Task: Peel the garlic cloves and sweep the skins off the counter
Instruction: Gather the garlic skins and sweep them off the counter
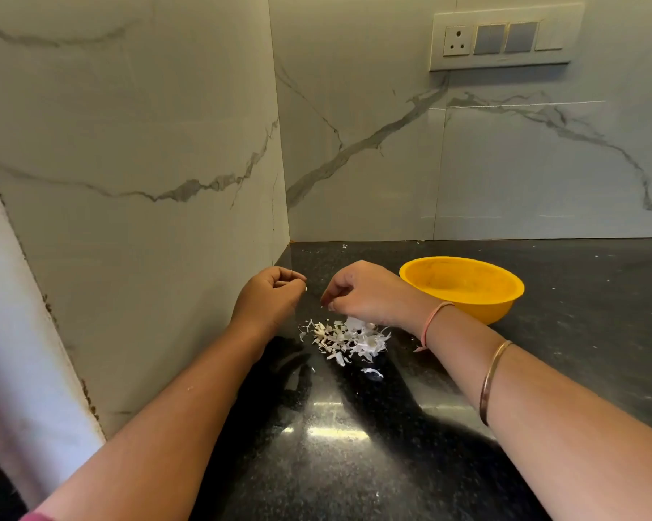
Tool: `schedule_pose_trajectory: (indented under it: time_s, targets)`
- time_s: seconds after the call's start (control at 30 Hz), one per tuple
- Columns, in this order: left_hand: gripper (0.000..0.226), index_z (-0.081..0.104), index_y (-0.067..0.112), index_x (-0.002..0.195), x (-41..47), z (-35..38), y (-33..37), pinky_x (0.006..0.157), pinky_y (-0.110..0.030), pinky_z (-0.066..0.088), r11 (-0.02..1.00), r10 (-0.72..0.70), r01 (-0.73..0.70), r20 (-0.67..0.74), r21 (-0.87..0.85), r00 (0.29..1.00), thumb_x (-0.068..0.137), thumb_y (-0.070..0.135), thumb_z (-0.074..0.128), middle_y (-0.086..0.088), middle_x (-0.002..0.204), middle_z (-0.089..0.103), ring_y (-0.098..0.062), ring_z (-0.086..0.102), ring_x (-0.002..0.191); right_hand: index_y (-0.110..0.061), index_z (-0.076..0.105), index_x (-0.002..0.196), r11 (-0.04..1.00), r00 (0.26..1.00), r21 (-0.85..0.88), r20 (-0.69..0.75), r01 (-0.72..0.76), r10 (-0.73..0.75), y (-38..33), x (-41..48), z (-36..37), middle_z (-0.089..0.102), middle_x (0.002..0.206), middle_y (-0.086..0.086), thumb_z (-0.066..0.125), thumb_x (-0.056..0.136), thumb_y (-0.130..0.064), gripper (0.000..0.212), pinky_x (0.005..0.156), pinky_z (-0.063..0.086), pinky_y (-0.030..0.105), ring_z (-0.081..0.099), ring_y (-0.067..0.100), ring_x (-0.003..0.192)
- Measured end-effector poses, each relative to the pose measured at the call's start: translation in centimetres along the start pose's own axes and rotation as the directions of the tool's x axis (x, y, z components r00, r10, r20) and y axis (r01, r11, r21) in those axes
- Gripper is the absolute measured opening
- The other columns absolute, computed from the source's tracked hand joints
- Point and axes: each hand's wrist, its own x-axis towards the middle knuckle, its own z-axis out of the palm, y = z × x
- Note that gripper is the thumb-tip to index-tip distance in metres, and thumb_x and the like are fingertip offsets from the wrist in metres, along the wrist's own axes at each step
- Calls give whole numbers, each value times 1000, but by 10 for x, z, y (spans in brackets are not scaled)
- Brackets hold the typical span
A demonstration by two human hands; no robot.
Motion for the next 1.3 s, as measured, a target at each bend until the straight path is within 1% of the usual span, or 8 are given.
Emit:
schedule_pose_trajectory:
  time_s: [0.17, 0.27, 0.37, 0.43, 0.67, 0.83, 1.13, 1.3]
  targets:
    - [10, 65, 20, 89, 2, 0, -3, 62, -22, 41, 994, -1, 4, -28, 106, 1000, 88, 17, 56, 4, 82, 61, -7, 53, 74, -14, 65, 109, 981, 992, -196, 126, 8, 17, -4, -6, 4, 65, 103, 3, 63, 84, -45, 39, 74, 47, 27, 58, 18, 93]
    - [10, 65, 21, 88, 2, -1, -4, 66, -20, 41, 989, -9, 13, -30, 148, 1000, 88, 16, 56, 4, 83, 61, -6, 52, 74, -13, 62, 109, 956, 990, -294, 136, 11, 30, -2, -4, 17, 63, 109, 5, 63, 84, -45, 41, 82, 48, 30, 58, 23, 102]
    - [9, 64, 20, 88, 2, -1, -5, 67, -21, 41, 984, -4, 6, -12, 177, 1000, 89, 16, 56, 5, 82, 60, -7, 51, 76, -14, 59, 88, 977, 997, -209, 68, 39, -25, 0, 0, 29, 64, 96, 7, 59, 88, -19, 4, 69, 42, 27, 60, 25, 93]
    - [10, 64, 20, 87, 2, -1, -5, 69, -25, 42, 982, -1, 1, -4, 189, 1000, 89, 15, 56, 5, 81, 59, -9, 52, 77, -15, 58, 82, 986, 999, -162, 15, 39, -37, -1, 0, 29, 63, 87, 7, 56, 86, -9, 8, 65, 41, 26, 60, 24, 85]
    - [9, 63, 21, 88, 2, -1, -5, 65, -20, 41, 981, 4, -6, 6, 194, 1000, 90, 15, 56, 6, 81, 59, -5, 51, 74, -16, 64, 90, 996, 982, 88, -191, 18, -1, 3, 0, 10, 66, 90, 4, 61, 89, -15, 3, 62, 47, 23, 57, 13, 70]
    - [10, 63, 20, 88, 0, -2, -4, 65, -21, 41, 982, 2, -3, 7, 187, 1000, 90, 14, 55, 4, 80, 59, -6, 51, 73, -11, 72, 98, 989, 997, 141, -62, -36, 45, 3, 0, 4, 67, 79, 5, 53, 89, -9, 21, 63, 47, 24, 56, 12, 67]
    - [15, 61, 23, 80, -2, -3, -2, 70, -24, 44, 982, 7, -14, 40, 189, 999, 86, 10, 62, 3, 82, 61, -14, 56, 82, -19, 61, 68, 991, 979, 112, -201, 68, -44, 1, -4, 0, 57, 61, -7, 73, 80, -30, 20, 52, 37, 16, 49, 2, 56]
    - [32, 65, 24, 62, -4, -3, 1, 76, -35, 49, 979, 1, -5, 22, 204, 1000, 84, 3, 55, 2, 73, 63, -17, 55, 74, -18, 64, 75, 977, 995, 213, -97, -3, 25, 2, -3, -3, 64, 74, 3, 65, 80, -2, 17, 78, 57, 40, 63, 19, 73]
